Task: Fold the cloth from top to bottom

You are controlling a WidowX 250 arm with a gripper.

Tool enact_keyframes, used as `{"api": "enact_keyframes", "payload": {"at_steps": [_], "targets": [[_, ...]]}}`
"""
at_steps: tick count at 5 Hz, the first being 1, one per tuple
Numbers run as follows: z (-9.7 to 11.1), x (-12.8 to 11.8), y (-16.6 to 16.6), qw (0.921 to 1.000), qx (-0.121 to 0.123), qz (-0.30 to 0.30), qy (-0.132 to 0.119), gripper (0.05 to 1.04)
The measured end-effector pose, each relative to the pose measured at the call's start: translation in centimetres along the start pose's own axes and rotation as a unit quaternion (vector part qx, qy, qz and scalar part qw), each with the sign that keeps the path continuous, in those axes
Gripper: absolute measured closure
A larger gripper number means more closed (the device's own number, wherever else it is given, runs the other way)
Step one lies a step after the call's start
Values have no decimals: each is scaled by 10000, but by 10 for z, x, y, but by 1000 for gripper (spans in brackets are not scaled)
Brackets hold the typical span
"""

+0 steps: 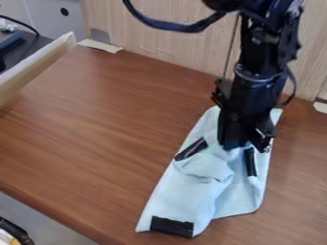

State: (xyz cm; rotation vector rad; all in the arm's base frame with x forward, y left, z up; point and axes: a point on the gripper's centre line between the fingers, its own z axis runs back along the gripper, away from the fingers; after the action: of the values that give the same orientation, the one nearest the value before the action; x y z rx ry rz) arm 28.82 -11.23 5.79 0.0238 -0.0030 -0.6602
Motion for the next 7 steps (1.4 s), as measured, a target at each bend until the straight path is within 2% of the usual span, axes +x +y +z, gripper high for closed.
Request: {"api": "enact_keyframes", "payload": {"at_steps": [1, 2, 3, 5, 6, 7], "targets": [[-1, -3, 5, 9999, -5, 138, 17, 598], [-1, -5, 5, 9998, -6, 179, 96, 287], [-1, -6, 6, 9998, 26, 167, 105, 79], [5, -4, 2, 9999, 68, 131, 57, 83], [32, -7, 4, 9991, 305, 167, -260, 83], [48, -14, 5, 9977, 444, 131, -502, 83]]}}
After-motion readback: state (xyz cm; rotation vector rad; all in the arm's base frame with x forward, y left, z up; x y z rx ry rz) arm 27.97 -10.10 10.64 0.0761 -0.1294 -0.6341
